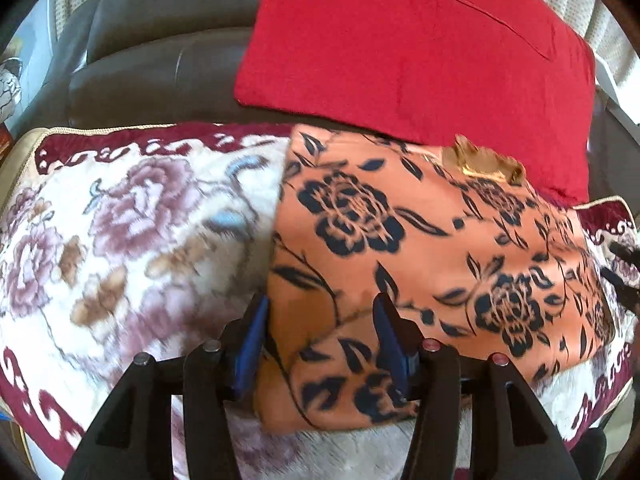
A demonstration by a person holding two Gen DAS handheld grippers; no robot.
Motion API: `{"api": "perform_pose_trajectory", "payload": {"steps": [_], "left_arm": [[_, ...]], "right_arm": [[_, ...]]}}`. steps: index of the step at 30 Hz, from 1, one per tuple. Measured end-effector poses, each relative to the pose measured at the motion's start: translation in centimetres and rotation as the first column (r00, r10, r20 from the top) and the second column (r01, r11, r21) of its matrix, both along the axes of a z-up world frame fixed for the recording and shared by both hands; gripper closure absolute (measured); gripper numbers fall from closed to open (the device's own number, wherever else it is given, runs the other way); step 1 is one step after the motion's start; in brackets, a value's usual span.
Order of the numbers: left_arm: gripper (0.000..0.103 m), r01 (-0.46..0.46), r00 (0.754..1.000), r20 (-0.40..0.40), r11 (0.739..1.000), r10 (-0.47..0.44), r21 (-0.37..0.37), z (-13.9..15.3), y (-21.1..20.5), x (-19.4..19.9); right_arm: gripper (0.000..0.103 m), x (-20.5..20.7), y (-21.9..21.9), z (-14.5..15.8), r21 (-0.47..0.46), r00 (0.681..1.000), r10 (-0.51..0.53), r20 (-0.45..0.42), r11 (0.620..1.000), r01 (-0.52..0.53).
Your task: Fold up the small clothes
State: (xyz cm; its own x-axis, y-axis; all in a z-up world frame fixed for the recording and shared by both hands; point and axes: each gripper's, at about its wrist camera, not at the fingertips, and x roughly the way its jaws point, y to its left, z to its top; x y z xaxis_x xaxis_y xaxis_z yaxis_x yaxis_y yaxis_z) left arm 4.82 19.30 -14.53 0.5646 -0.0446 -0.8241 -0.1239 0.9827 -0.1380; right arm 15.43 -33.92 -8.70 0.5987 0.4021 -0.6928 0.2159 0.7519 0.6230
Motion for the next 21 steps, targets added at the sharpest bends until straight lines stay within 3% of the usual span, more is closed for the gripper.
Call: {"api": "perform_pose_trajectory", "payload": {"steps": [4,7,10,16,21], "left_arm": [[0.048,-0.005,1.0,0.02,1.0,0.005,0.026,0.7,-1.4,-1.4],[0.046,-0.012,1.0,0.027,0.998,0.01,0.057,1.2,-2.3,-2.3],[0.044,-0.022,0.999,0.029,0.997,0.02,0.069,1.6,-2.9,-3.1],[0.043,-0.039,0.999,0.032,0.996,0.036,0.08,2.4,-3.4,-3.8],[0.043,-0.038,0.999,0.03,0.994,0.036,0.098,2.7,-4.2,-3.8]], "right_arm": [[0.037,-7.4,3.1,0.5,0.097,0.997,0.066,0.032,0.993,-0.069],[0.036,-12.6,5.3,-0.8,0.19,0.998,0.068,0.019,0.979,-0.07],[0.036,-15.4,6.6,-2.9,0.239,0.998,0.054,-0.029,0.97,-0.046],[0.036,-14.1,4.2,-4.3,0.258,0.993,-0.11,-0.045,0.959,0.118],[0.036,-12.8,3.0,-4.5,0.254,0.986,-0.164,-0.041,0.952,0.169]]}}
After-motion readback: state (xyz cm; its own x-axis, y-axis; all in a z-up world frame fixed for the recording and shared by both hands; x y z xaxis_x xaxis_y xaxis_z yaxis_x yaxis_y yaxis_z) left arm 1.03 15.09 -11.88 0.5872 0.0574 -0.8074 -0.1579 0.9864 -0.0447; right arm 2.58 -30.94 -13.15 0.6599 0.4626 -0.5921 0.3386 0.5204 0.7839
